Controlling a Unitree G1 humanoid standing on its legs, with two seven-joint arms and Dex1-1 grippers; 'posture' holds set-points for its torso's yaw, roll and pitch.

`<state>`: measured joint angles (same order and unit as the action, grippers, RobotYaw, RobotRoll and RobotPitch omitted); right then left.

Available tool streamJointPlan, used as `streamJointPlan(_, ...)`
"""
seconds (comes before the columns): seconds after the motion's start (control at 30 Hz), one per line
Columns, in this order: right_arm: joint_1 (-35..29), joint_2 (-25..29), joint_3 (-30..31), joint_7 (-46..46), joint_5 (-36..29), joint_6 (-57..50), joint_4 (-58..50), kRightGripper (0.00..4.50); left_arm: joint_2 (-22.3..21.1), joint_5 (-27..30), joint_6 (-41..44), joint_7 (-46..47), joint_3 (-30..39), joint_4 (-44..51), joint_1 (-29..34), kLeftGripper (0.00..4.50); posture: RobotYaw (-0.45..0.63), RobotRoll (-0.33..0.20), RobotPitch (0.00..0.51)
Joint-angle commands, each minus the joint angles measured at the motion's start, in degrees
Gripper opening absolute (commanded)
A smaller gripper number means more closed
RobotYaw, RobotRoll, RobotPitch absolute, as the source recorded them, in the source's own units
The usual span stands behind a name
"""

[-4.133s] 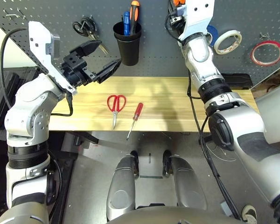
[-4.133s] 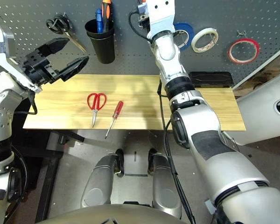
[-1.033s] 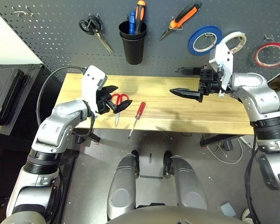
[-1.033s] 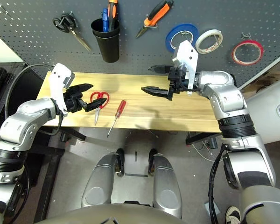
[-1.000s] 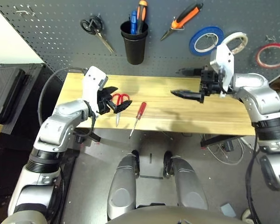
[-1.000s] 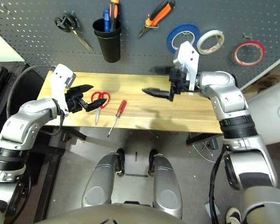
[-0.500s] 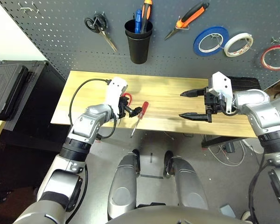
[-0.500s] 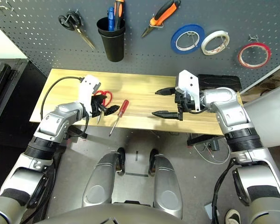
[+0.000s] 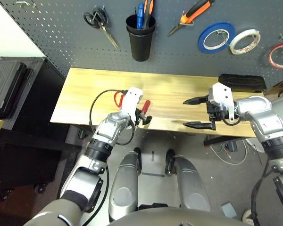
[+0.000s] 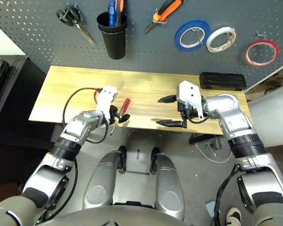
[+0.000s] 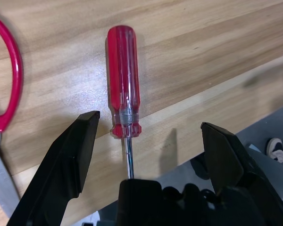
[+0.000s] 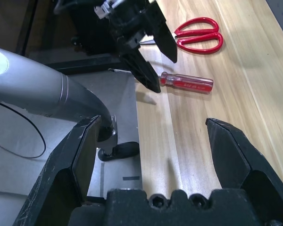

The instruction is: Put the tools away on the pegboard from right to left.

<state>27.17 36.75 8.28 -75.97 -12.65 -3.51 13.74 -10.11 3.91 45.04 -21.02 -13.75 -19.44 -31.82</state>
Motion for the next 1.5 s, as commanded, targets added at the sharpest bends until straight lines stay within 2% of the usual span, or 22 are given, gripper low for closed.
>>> streamJointPlan(0.03, -2.72, 0.73, 0.29, -0.24, -0.54, -1.10, -2.43, 4.47, 0.85, -1.00, -0.80, 1.73, 1.29, -3.64, -0.12, 4.50, 0.02, 0.000, 0.379)
streamJointPlan(0.47, -6.44, 1.97, -0.55, 1.02, -1.99, -5.30, -8.60, 4.47, 4.93, -2.31, -7.14, 5.02, 3.94, -13.33, -3.11, 4.50, -0.01, 0.000, 0.410)
streamJointPlan(0.7, -5.62, 1.90, -0.71, 1.74, -1.75, -4.81, -7.20, 4.50, 4.78, -2.77, -7.63, 4.61, 3.86, -11.68, -2.68, 1.99, 0.01, 0.000, 0.397)
streamJointPlan(0.8, -5.12, 1.61, -0.46, 1.95, -1.57, -4.27, -6.37, 4.50, 4.20, -1.88, -6.04, 4.34, 4.78, -7.42, -2.07, 0.87, 0.01, 0.000, 0.390)
streamJointPlan(0.97, -3.64, 1.20, -0.10, 1.41, -1.20, -2.64, -3.61, 4.50, 1.86, -0.40, -2.01, 3.79, 7.27, 2.92, -0.14, 0.82, 0.04, 0.000, 0.375)
streamJointPlan(1.1, -1.45, 0.82, 0.22, 0.43, -0.71, -0.25, 0.55, 4.50, -1.69, 2.19, 5.02, 3.28, 11.09, 18.74, 3.47, 0.82, 0.06, 0.000, 0.353)
streamJointPlan(1.23, 0.93, -0.02, 0.30, -0.17, -0.17, 2.53, 4.90, 4.50, -5.31, 3.80, 11.90, 2.71, 13.02, 30.65, 6.80, 0.82, 0.09, 0.000, 0.332)
streamJointPlan(1.5, 5.98, -1.86, 0.07, -1.86, 0.92, 8.37, 13.27, 4.50, -9.65, 6.88, 16.28, 1.66, 15.66, 43.19, 7.13, 0.82, 0.13, 0.000, 0.276)
